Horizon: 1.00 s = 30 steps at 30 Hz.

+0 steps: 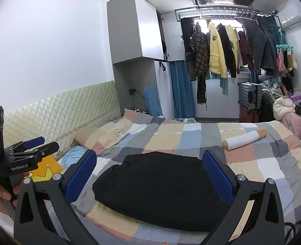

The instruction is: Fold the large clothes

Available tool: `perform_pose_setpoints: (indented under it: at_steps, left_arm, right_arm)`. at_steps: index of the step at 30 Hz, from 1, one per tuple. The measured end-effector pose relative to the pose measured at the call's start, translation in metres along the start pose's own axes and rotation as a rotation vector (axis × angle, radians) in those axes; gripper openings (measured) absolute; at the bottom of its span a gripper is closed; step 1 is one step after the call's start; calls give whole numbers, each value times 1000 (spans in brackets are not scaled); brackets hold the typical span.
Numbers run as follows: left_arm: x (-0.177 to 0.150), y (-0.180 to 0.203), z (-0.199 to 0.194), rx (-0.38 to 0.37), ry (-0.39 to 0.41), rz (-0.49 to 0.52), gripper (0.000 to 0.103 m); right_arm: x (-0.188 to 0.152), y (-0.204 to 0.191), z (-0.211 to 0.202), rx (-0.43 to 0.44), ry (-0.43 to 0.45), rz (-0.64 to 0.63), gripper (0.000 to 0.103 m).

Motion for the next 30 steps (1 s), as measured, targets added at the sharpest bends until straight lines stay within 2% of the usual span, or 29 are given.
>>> perform_pose_setpoints:
  at_steps: [11,14,30]
  left_arm:
    - [-34,6,-1,-8,-53,-28,90]
    - [-42,3,4,17,-64,-29,90]
    - [-83,11,34,24,-115,-12,90]
  right_arm:
    - [-36,-6,-8,-47,-45,19,103]
    - [-44,-4,-11,-72,-52,25,103]
    - [-95,9,1,-134,-112,86,103]
Point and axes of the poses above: each gripper's, at about its wrist camera, not at the fingertips, and z roughly the way its jaws point, y to its right, x to its top, the point moved 8 cm from there along z, roughly the way its jaws point, and after that the axes turned 7 degrees about x, right-handed, at the moved point
